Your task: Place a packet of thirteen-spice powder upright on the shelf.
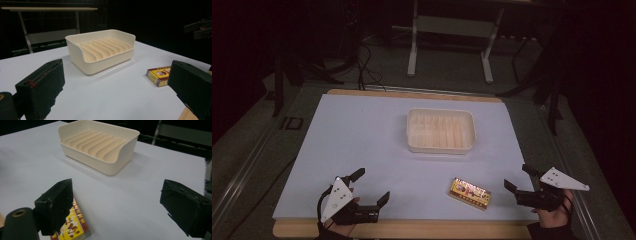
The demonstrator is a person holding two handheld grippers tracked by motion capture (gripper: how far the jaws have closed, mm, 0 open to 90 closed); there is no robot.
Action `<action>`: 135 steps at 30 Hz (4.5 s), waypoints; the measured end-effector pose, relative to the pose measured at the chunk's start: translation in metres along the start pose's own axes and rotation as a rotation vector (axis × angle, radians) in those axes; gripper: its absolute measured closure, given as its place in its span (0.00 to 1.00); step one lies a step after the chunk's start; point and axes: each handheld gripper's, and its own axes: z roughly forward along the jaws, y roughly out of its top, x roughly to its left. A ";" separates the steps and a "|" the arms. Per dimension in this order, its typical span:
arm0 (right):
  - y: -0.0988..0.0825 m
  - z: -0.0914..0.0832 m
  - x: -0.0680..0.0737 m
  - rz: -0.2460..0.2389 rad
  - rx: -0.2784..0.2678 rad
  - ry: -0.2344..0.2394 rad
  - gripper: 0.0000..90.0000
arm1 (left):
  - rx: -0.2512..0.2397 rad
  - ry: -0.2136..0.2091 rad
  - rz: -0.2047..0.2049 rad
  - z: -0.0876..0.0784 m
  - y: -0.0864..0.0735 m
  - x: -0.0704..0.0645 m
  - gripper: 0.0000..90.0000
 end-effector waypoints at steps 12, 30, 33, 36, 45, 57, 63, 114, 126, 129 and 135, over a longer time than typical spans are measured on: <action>0.001 0.005 0.002 0.008 0.064 0.066 0.13 | -0.001 -0.002 0.001 0.000 0.001 0.000 0.02; 0.008 0.026 0.034 -0.132 0.189 0.276 0.12 | 0.010 -0.024 0.014 0.003 0.001 -0.005 0.02; 0.010 0.034 0.040 -0.169 0.247 0.307 0.11 | 0.014 -0.030 0.015 0.003 0.001 -0.007 0.02; 0.011 0.041 0.046 -0.208 0.289 0.325 0.11 | 0.012 -0.035 0.012 0.004 0.001 -0.008 0.02; 0.019 0.063 0.058 -0.292 0.412 0.366 0.11 | 0.015 -0.046 0.007 0.004 0.001 -0.008 0.02; 0.022 0.087 0.067 -0.374 0.530 0.390 0.11 | 0.019 -0.054 0.004 0.004 0.001 -0.008 0.02; 0.026 0.097 0.066 -0.391 0.590 0.386 0.11 | 0.021 -0.054 0.006 0.004 0.001 -0.008 0.02; 0.022 0.161 0.075 -0.473 1.038 0.355 0.25 | 0.031 -0.061 -0.002 0.004 0.000 -0.008 0.02; 0.026 0.154 0.072 -0.501 0.992 0.360 0.36 | 0.038 -0.064 -0.006 0.005 0.000 -0.007 0.02; 0.034 0.150 0.070 -0.506 0.963 0.344 0.36 | 0.039 -0.070 -0.005 0.005 0.000 -0.008 0.02; 0.045 0.144 0.066 -0.498 0.897 0.330 0.36 | 0.048 -0.091 -0.020 0.007 0.000 -0.008 0.02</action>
